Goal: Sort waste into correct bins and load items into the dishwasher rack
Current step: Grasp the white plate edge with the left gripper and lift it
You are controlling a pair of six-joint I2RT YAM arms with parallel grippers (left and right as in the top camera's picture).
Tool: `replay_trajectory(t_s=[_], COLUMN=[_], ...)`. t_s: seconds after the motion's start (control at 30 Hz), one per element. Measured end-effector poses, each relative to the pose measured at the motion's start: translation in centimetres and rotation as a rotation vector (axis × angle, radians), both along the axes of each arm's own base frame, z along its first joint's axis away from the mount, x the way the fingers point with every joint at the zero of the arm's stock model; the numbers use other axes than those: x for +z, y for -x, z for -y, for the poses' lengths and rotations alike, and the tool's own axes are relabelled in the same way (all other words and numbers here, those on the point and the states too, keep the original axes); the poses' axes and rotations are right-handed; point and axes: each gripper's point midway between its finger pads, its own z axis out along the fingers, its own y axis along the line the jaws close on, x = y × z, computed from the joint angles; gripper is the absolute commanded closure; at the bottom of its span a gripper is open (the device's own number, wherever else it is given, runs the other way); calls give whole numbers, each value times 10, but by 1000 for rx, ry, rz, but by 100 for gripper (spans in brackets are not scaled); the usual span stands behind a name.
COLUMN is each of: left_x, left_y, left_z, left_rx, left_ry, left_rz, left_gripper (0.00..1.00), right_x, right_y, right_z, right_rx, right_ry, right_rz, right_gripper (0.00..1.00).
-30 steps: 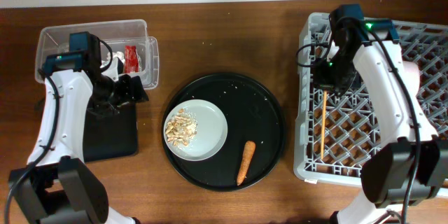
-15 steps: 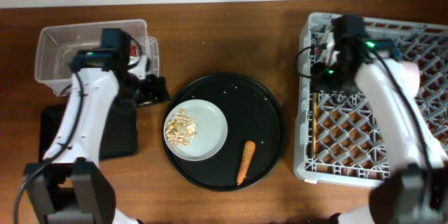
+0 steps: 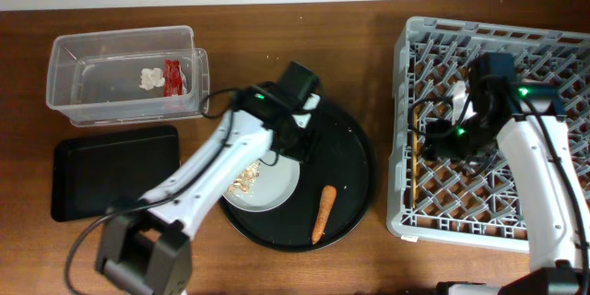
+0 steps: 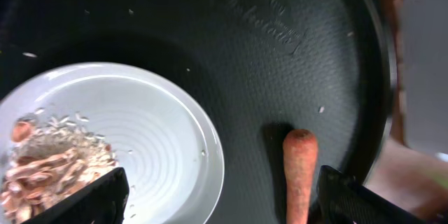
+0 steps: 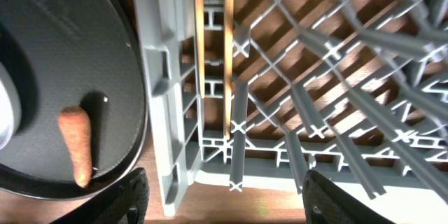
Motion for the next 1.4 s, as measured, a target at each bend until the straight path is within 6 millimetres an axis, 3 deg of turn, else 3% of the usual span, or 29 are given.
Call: replay_trajectory(t_s=[0.13, 0.3, 0.43, 0.47, 0.6, 0.77, 0.93, 0.97, 1.07, 1.27, 1.4], left_x=[-36, -72, -87, -90, -91, -91, -97, -100, -106, -101, -96], left_y=[10, 22, 26, 26, 22, 21, 21, 23, 28, 28, 27], left_z=[8, 0, -4, -5, -5, -6, -4, -4, 0, -5, -20], left_rx=[14, 68, 117, 132, 165, 194, 205, 203, 187, 186, 182], left_ry=[-92, -181, -214, -220, -220, -223, -225, -232, -264, -310, -416], left_rz=[-60, -159, -199, -204, -192, -185, -186, -192, -185, -158, -156], left_gripper=[26, 32, 50, 51, 52, 63, 65, 70, 99, 100, 99], right_x=[-4, -3, -3, -3, -3, -3, -3, -3, -3, -3, -3], right_y=[2, 1, 1, 1, 1, 1, 1, 1, 2, 1, 1], right_z=[-2, -3, -3, -3, -3, -4, -5, -4, -5, -5, -5], right_rx=[1, 1, 2, 2, 2, 2, 2, 1, 2, 2, 2], right_ry=[-13, -19, -19, -19, -19, -23, -26, -26, -26, -26, -26], right_rz=[-9, -7, -7, -7, -7, -6, -6, -6, -7, -7, -6], right_gripper=[30, 30, 30, 30, 30, 30, 30, 30, 31, 31, 31])
